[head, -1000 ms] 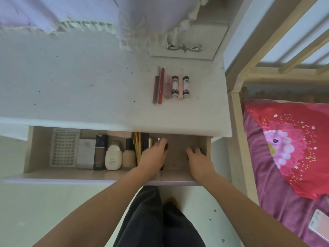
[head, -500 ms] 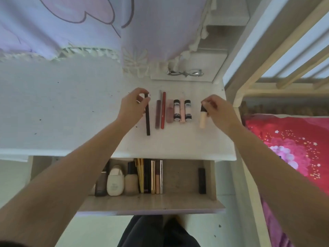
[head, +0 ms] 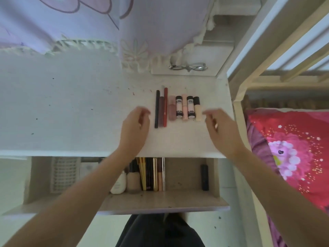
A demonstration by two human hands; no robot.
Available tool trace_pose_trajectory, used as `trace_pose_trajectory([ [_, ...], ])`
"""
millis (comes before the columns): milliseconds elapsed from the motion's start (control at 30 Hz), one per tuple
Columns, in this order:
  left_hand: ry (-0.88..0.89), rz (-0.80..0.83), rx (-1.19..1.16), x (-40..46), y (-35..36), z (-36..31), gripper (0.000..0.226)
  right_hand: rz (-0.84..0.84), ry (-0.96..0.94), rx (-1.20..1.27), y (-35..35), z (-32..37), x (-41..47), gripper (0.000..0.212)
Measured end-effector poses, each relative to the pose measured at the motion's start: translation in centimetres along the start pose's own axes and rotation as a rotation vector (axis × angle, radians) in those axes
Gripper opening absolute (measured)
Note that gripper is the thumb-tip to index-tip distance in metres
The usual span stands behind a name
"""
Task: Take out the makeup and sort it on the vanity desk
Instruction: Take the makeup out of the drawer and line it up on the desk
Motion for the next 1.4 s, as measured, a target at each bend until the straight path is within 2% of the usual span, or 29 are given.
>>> trace_pose_trajectory([
  [67, 0.053, 0.195, -0.017, -6.8, 0.4, 0.7, 0.012, 0.154, -0.101, -0.012, 0.5, 1.1, -6.0, 0.025],
  [133, 0.090, 0.476, 0.106, -12.6, 2.8, 2.2, 0.017, 0.289, -0.263, -0.175, 2.1, 1.0, -11.7, 0.015],
  [167, 0.109, 0.568, 0.203, -14.4, 4.4, 3.3, 0.022, 0.364, -0.335, -0.292, 3.2, 0.5, -13.8, 0.017],
  [200, 0.095, 0.614, 0.311, -15.1, 5.8, 4.3, 0.030, 0.441, -0.370, -0.423, 4.5, -0.3, -15.2, 0.030],
  [267, 0.003, 0.609, 0.478, -14.5, 7.9, 5.9, 0.046, 0.535, -0.343, -0.721, 6.5, -2.2, -15.4, 0.044],
  [333, -0.081, 0.578, 0.595, -13.1, 9.6, 7.0, 0.058, 0.617, -0.305, -0.945, 7.7, -3.4, -14.8, 0.041],
  [433, -0.131, 0.616, 0.726, -12.2, 11.3, 7.9, 0.065, 0.793, -0.287, -1.139, 9.8, -5.6, -14.9, 0.040],
  [533, -0.096, 0.612, 0.815, -12.4, 11.8, 7.7, 0.060, 0.774, -0.328, -1.207, 10.0, -6.0, -15.1, 0.033],
  [667, -0.054, 0.481, 0.715, -12.8, 10.4, 6.9, 0.047, 0.607, -0.298, -0.946, 9.1, -5.4, -15.0, 0.025],
  [733, -0.022, 0.469, 0.649, -13.5, 9.3, 6.0, 0.037, 0.623, -0.260, -0.736, 8.8, -4.8, -15.4, 0.019],
  [800, -0.024, 0.490, 0.500, -14.3, 8.0, 5.0, 0.028, 0.654, -0.240, -0.509, 8.2, -3.6, -16.2, 0.014],
  [900, 0.034, 0.455, 0.281, -14.0, 5.2, 2.6, 0.028, 0.557, -0.223, -0.220, 5.5, -1.3, -14.9, 0.015],
  [1000, 0.092, 0.300, 0.118, -10.1, 1.2, -0.6, 0.033, 0.469, -0.019, 0.008, 2.1, -0.2, -9.7, 0.009],
  [1067, 0.088, 0.177, 0.020, -5.6, -1.0, -1.9, 0.031, 0.342, 0.149, 0.159, -0.2, -0.6, -4.6, 0.015],
  [1200, -0.020, 0.040, -0.014, 4.0, -1.5, -1.4, 0.020, 0.220, 0.332, 0.196, -1.7, -3.8, 4.6, 0.005],
  [1300, -0.115, 0.089, 0.040, 7.8, 1.0, 0.7, 0.017, 0.258, 0.439, 0.170, 0.4, -6.4, 7.8, 0.015],
  [1400, -0.121, 0.112, 0.124, 9.4, 2.9, 1.6, 0.023, 0.254, 0.446, 0.190, 2.6, -6.9, 8.8, 0.014],
])
Point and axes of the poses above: each hand's wrist, its own x-axis towards the middle knuckle, its own y-axis out of the palm, z = x × y, the point moved 7 cm from there along x, towards the middle knuckle, and after that the axes turned 7 degrees about -z, right-handed, at the moved point
